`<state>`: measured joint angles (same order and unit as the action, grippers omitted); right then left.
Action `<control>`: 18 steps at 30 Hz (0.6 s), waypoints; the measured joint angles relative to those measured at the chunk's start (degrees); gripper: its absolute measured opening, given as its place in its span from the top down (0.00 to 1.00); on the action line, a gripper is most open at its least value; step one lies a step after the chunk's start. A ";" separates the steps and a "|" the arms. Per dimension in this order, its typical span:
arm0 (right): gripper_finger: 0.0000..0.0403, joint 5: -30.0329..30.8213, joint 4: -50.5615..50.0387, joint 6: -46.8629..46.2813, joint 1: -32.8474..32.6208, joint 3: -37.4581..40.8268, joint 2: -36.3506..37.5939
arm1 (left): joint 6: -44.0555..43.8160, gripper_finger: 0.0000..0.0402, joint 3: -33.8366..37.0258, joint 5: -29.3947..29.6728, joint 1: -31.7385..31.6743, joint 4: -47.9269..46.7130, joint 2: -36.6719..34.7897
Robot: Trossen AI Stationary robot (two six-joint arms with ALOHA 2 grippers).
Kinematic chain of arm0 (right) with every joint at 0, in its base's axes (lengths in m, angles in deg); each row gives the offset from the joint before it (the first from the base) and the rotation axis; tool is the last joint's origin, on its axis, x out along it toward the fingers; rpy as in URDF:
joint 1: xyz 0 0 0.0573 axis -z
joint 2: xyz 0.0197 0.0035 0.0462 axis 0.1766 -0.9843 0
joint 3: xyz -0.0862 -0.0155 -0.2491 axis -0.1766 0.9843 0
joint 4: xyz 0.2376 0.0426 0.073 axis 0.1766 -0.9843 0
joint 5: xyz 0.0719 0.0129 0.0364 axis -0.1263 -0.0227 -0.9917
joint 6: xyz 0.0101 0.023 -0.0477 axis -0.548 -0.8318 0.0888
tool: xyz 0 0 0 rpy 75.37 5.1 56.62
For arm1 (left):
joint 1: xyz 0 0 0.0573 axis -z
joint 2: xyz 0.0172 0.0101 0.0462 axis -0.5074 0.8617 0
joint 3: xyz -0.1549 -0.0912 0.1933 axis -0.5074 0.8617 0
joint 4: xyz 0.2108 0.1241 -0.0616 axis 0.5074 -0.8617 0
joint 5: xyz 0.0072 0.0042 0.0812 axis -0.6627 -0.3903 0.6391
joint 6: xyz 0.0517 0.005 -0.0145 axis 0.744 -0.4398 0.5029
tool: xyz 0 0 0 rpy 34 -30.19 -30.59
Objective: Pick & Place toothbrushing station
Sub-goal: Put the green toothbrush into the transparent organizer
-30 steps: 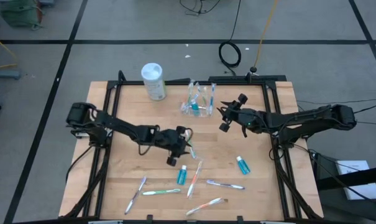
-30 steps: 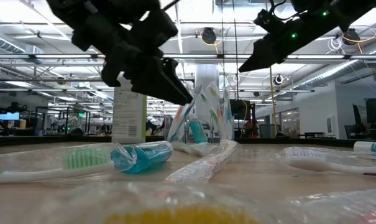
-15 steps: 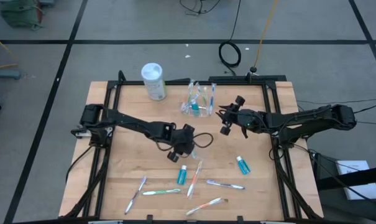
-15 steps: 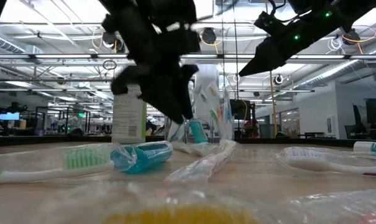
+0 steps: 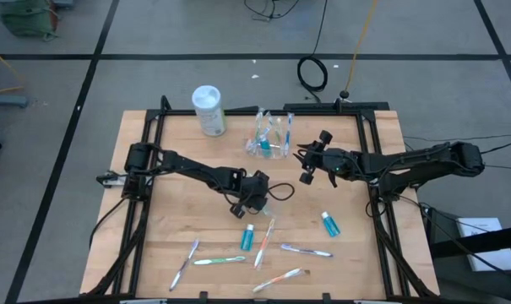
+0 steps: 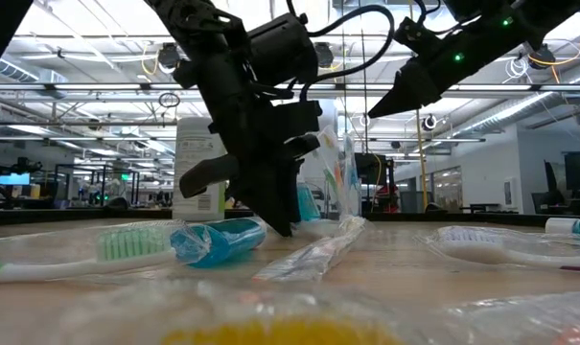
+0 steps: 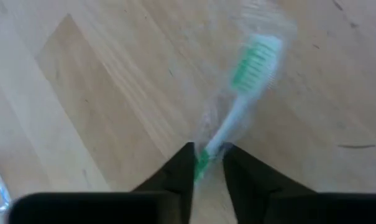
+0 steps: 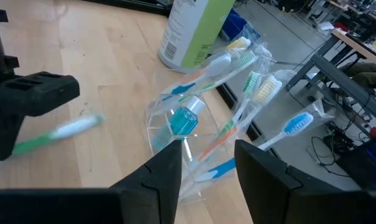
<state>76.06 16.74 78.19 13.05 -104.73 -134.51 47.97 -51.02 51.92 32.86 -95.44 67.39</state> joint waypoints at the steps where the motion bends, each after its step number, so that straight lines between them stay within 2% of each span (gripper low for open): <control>1: 0.65 0.02 -0.02 0.00 0.00 -0.01 0.00 | -1.07 0.85 0.03 -0.18 -0.02 -0.11 -0.09; 4: 0.65 0.04 -0.14 0.00 0.00 0.00 0.00 | -4.42 0.97 0.13 0.27 -0.13 0.01 -0.57; 9: 0.65 0.04 -0.49 0.00 0.00 0.00 0.00 | -7.19 0.96 0.41 0.30 -0.50 -0.55 -5.69; 14: 0.65 0.04 -1.07 -1.43 0.00 0.00 0.00 | -8.27 0.99 0.37 0.19 -2.93 -0.35 -16.24; 18: 0.65 -0.02 -1.84 -1.51 0.00 0.00 0.00 | -10.67 0.99 0.70 -0.61 -6.88 5.31 -24.38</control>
<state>76.03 14.91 76.69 13.05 -104.73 -134.51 37.30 -50.32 51.30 25.98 -90.13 43.02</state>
